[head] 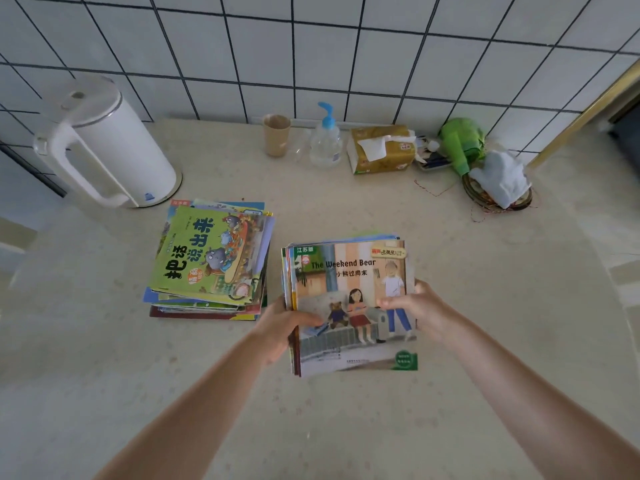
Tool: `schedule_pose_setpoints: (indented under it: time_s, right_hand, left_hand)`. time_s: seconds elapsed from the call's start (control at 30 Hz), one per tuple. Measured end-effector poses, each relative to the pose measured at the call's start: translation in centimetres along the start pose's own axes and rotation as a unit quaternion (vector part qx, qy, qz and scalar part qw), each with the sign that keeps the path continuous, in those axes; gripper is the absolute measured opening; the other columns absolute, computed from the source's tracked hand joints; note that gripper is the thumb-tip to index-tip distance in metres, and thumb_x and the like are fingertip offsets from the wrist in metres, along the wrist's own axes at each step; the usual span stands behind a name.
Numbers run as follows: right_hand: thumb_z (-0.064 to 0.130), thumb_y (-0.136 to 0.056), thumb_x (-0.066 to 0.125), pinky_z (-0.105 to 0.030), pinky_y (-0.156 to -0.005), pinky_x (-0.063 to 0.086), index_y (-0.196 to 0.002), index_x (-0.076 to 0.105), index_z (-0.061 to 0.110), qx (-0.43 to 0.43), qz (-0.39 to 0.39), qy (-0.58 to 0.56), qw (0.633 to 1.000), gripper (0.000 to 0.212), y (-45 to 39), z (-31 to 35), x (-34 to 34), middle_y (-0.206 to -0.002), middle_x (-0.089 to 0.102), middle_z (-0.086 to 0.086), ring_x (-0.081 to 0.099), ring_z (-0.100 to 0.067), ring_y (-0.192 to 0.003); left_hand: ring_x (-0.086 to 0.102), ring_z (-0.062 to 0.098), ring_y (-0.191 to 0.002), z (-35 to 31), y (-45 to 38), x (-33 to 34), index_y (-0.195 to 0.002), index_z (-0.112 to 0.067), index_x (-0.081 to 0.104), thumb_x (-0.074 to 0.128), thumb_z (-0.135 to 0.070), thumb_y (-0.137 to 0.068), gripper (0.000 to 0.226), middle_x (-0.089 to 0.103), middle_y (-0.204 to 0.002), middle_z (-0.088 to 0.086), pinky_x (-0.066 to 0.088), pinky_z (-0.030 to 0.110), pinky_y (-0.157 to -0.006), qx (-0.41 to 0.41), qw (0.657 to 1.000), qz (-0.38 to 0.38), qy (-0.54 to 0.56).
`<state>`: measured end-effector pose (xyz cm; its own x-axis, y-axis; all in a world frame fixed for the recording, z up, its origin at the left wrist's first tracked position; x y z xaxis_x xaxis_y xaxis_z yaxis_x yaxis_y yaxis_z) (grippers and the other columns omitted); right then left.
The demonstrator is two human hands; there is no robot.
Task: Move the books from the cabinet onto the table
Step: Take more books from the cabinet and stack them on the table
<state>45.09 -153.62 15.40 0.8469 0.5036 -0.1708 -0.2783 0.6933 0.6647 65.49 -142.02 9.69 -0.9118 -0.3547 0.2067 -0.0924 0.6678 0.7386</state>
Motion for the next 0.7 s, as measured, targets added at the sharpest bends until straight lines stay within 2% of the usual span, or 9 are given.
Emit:
schedule_pose_setpoints:
  time_s: [0.1,0.23,0.3,0.37,0.43,0.5,0.6,0.63,0.7]
  right_hand:
    - [-0.004,-0.078,0.071,-0.03,-0.063,0.051,-0.11,0.062,0.01,0.035,-0.014,-0.052,0.998,0.036,-1.1,-0.1,-0.7,-0.097,0.073,-0.006,0.069,-0.019,-0.085]
    - [-0.001,-0.081,0.069,-0.041,-0.078,0.056,-0.102,0.067,0.01,0.051,-0.041,-0.045,0.997,0.024,-2.9,-0.1,-1.0,-0.097,0.074,-0.009,0.07,-0.026,-0.089]
    - [-0.001,-0.08,0.069,-0.037,-0.07,0.057,-0.1,0.067,0.008,0.056,-0.047,-0.034,0.997,0.021,-3.9,0.1,-0.8,-0.091,0.074,-0.011,0.071,-0.023,-0.078]
    - [0.001,-0.079,0.07,-0.037,-0.063,0.056,-0.1,0.068,0.003,0.056,-0.053,-0.019,0.997,0.021,-4.8,0.4,-0.5,-0.082,0.074,-0.014,0.07,-0.025,-0.063]
    - [0.003,-0.076,0.073,-0.045,-0.078,0.058,-0.096,0.07,0.004,0.048,-0.052,-0.015,0.997,0.02,-5.7,1.0,-0.2,-0.086,0.074,-0.018,0.071,-0.037,-0.075]
    - [0.005,-0.075,0.074,-0.045,-0.083,0.058,-0.093,0.071,0.008,0.036,-0.053,-0.004,0.998,0.019,-6.7,1.2,0.1,-0.087,0.075,-0.015,0.071,-0.03,-0.079]
    - [0.009,-0.076,0.075,-0.029,-0.057,0.059,-0.1,0.071,0.014,0.001,-0.038,0.037,0.999,0.025,-7.8,1.7,1.1,-0.085,0.075,-0.004,0.071,-0.014,-0.068]
    - [0.012,-0.074,0.077,-0.025,-0.056,0.057,-0.101,0.069,0.016,-0.01,-0.031,0.056,0.998,0.028,-8.0,1.8,1.5,-0.087,0.074,-0.001,0.07,-0.012,-0.069]
    - [0.019,-0.069,0.083,-0.031,-0.07,0.06,-0.101,0.066,0.022,-0.026,-0.035,0.09,0.995,0.037,-8.3,1.6,1.9,-0.093,0.073,0.003,0.07,-0.012,-0.082]
  left_hand:
    - [0.066,0.032,-0.102,-1.8,-1.7,0.2,-0.113,-0.008,0.053,0.084,0.004,-0.058,0.064,0.069,-0.109,0.013,0.053,0.049,-0.093,0.018,0.998,-0.052,-0.026]
    - [0.066,0.031,-0.096,-3.7,-3.4,-0.2,-0.11,-0.011,0.052,0.085,0.0,-0.059,0.062,0.067,-0.105,0.011,0.058,0.047,-0.08,0.012,0.989,-0.131,-0.07]
    - [0.063,0.028,-0.095,-4.6,-3.7,-0.5,-0.114,-0.011,0.051,0.079,0.0,-0.065,0.057,0.064,-0.102,0.01,0.056,0.039,-0.073,0.009,0.983,-0.165,-0.08]
    - [0.06,0.028,-0.097,-5.4,-4.0,-1.0,-0.122,-0.01,0.049,0.077,-0.005,-0.066,0.063,0.062,-0.106,0.011,0.052,0.038,-0.075,0.012,0.976,-0.187,-0.107]
    - [0.058,0.029,-0.102,-6.1,-4.4,-1.6,-0.131,-0.01,0.044,0.076,-0.009,-0.064,0.074,0.059,-0.113,0.012,0.051,0.04,-0.079,0.015,0.97,-0.205,-0.128]
    - [0.058,0.028,-0.103,-6.6,-4.7,-1.8,-0.135,-0.011,0.039,0.073,-0.008,-0.067,0.077,0.059,-0.116,0.011,0.051,0.039,-0.079,0.023,0.967,-0.208,-0.145]
    - [0.057,0.025,-0.102,-7.0,-4.9,-1.5,-0.141,-0.014,0.031,0.073,-0.013,-0.074,0.079,0.058,-0.117,0.008,0.05,0.036,-0.082,0.054,0.96,-0.207,-0.181]
    - [0.057,0.026,-0.106,-7.0,-4.9,-1.5,-0.144,-0.015,0.027,0.074,-0.017,-0.075,0.084,0.057,-0.123,0.009,0.05,0.038,-0.086,0.064,0.957,-0.209,-0.188]
    - [0.054,0.027,-0.117,-6.7,-5.2,-1.4,-0.149,-0.017,0.02,0.075,-0.021,-0.078,0.09,0.053,-0.134,0.009,0.049,0.041,-0.095,0.088,0.957,-0.208,-0.181]
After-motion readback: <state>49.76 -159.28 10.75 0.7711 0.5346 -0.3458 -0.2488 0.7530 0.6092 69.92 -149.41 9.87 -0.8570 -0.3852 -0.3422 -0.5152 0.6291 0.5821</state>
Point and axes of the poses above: each hand's wrist, its own y-axis away from the middle knuckle, its own x-axis out of the palm, z = x × y, the point moved 10 cm from there along -y, towards the middle knuckle
